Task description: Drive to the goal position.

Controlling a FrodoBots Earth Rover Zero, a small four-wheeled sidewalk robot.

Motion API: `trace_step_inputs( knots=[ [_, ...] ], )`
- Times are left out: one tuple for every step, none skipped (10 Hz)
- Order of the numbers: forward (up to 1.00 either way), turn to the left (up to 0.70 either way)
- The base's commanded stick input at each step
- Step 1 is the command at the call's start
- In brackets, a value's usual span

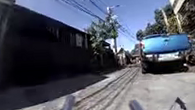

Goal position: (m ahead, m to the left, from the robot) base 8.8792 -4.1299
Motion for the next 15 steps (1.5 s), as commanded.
trace_step_inputs(
  knots=[
    [0.99,0.0],
    [0.99,0.0],
    [0.99,0.0],
    [0.99,0.0],
    [0.99,-0.04],
    [0.99,-0.31],
    [0.99,-0.38],
    [0.99,-0.39],
    [0.99,-0.39],
    [0.99,-0.39],
    [0.99,-0.39],
    [0.99,-0.39],
    [0.99,-0.39],
    [0.99,-0.38],
    [0.99,-0.17]
  ],
)
